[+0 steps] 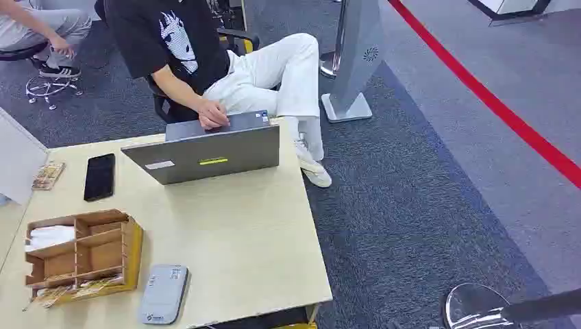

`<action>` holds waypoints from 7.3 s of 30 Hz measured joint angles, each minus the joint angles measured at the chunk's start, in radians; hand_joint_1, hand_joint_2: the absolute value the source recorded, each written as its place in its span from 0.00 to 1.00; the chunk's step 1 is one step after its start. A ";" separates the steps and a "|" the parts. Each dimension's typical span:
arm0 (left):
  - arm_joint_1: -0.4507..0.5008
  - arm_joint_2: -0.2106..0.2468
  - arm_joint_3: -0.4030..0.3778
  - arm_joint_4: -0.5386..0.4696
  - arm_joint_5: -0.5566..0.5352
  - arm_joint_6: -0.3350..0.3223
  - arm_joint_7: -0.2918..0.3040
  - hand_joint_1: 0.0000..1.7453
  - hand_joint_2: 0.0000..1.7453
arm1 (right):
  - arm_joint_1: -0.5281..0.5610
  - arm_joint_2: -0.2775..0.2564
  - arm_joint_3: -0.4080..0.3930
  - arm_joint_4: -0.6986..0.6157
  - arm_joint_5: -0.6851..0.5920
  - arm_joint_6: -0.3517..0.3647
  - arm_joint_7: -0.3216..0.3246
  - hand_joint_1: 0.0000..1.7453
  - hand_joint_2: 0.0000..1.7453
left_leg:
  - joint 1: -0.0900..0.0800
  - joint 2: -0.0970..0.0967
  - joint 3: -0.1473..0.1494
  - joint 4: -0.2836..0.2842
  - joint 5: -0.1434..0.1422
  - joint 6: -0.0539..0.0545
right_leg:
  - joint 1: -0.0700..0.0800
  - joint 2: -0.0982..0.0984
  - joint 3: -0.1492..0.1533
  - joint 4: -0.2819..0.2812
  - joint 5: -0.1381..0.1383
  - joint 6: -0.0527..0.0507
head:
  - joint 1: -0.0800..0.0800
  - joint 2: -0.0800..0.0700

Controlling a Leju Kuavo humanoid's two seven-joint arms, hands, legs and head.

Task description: Pass the card to the sensor for recognition and then transmit it.

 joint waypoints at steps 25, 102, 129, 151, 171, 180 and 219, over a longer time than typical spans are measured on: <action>-0.039 -0.046 0.027 -0.027 -0.227 -0.434 -0.033 0.00 1.00 | -0.211 0.012 -0.335 0.311 -0.021 0.355 0.021 0.00 1.00 | -0.001 -0.018 -0.012 0.004 0.005 0.006 | -0.001 -0.018 -0.002 -0.001 0.001 0.004 | 0.000 0.000; -0.582 0.554 -0.692 -0.345 -1.300 0.158 -0.051 0.00 1.00 | -0.218 0.014 -0.329 0.399 0.106 0.420 0.000 0.00 1.00 | 0.001 -0.009 -0.015 0.005 0.012 0.001 | 0.001 -0.008 -0.011 0.001 0.011 0.001 | 0.000 0.000; -0.498 0.549 -0.714 -0.387 -1.164 0.176 -0.070 1.00 1.00 | -0.219 0.014 -0.334 0.432 0.000 0.373 0.001 0.00 1.00 | 0.001 -0.008 -0.018 0.005 0.011 0.001 | 0.000 -0.006 -0.013 0.001 0.010 0.002 | 0.000 0.000; -0.090 0.421 -0.730 -0.501 -1.122 0.191 -0.115 1.00 1.00 | -0.197 0.014 -0.289 0.327 -0.034 0.363 0.039 0.00 1.00 | 0.001 -0.004 -0.018 0.005 0.010 0.002 | 0.000 -0.003 -0.015 0.000 0.010 0.003 | 0.000 0.000; -0.102 0.444 -0.836 -0.293 -1.152 0.185 -0.065 1.00 1.00 | -0.212 0.014 -0.328 0.369 0.044 0.422 0.029 0.00 1.00 | 0.001 -0.004 -0.018 0.005 0.010 0.002 | 0.000 -0.003 -0.015 0.000 0.010 0.003 | 0.000 0.000; -0.128 0.468 -0.887 -0.210 -1.136 0.207 -0.043 1.00 1.00 | -0.219 0.014 -0.348 0.393 0.079 0.446 0.021 0.00 1.00 | 0.001 -0.005 -0.018 0.004 0.010 0.002 | 0.000 -0.004 -0.014 0.000 0.010 0.003 | 0.000 0.000; -0.493 0.497 -0.589 -0.305 -1.185 0.184 -0.056 0.00 1.00 | -0.220 0.014 -0.327 0.379 0.106 0.414 0.072 0.00 1.00 | 0.001 -0.005 -0.019 0.005 0.012 0.001 | 0.000 -0.004 -0.014 0.001 0.011 0.002 | 0.000 0.000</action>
